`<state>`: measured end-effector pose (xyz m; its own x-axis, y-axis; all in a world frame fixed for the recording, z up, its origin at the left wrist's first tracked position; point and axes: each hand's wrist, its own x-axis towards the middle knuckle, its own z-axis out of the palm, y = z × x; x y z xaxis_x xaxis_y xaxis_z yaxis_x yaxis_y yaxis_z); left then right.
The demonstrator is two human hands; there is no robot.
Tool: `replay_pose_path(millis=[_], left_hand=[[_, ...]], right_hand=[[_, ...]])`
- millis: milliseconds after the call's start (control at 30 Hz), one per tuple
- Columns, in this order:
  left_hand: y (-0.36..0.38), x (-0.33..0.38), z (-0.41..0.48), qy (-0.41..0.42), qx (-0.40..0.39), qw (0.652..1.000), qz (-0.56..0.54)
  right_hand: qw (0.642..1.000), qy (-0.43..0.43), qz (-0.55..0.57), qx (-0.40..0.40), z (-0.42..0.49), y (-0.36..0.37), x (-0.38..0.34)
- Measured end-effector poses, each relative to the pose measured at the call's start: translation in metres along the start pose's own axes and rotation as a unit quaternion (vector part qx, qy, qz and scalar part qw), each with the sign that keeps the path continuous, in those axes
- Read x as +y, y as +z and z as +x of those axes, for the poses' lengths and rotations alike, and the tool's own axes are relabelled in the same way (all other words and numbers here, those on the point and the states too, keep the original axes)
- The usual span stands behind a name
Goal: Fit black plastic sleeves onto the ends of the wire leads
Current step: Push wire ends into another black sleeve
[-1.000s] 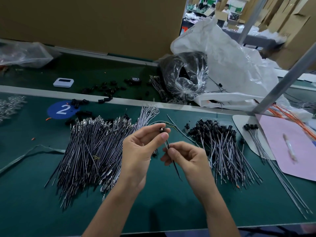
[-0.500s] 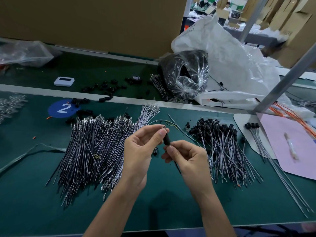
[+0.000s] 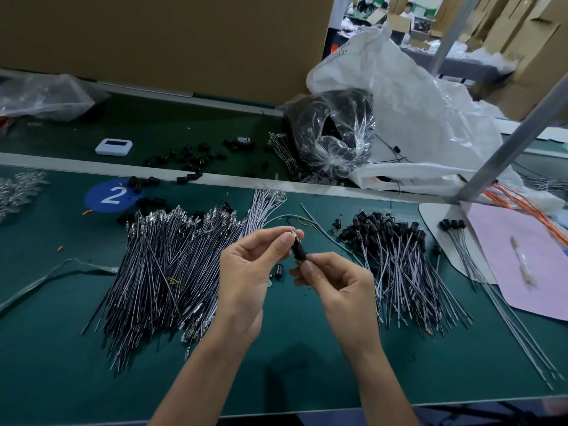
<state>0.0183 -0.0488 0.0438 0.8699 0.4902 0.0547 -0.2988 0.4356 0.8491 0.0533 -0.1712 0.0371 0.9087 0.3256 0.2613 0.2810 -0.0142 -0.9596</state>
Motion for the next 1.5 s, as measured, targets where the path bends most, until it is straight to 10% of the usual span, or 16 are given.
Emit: replay_pose_path(millis=[1500], left_hand=[[-0.0023, 0.0048, 0.0011, -0.002, -0.017, 0.999, -0.031]], right_hand=[[1.000, -0.015, -0.019, -0.012, 0.0045, 0.0004, 0.0004]])
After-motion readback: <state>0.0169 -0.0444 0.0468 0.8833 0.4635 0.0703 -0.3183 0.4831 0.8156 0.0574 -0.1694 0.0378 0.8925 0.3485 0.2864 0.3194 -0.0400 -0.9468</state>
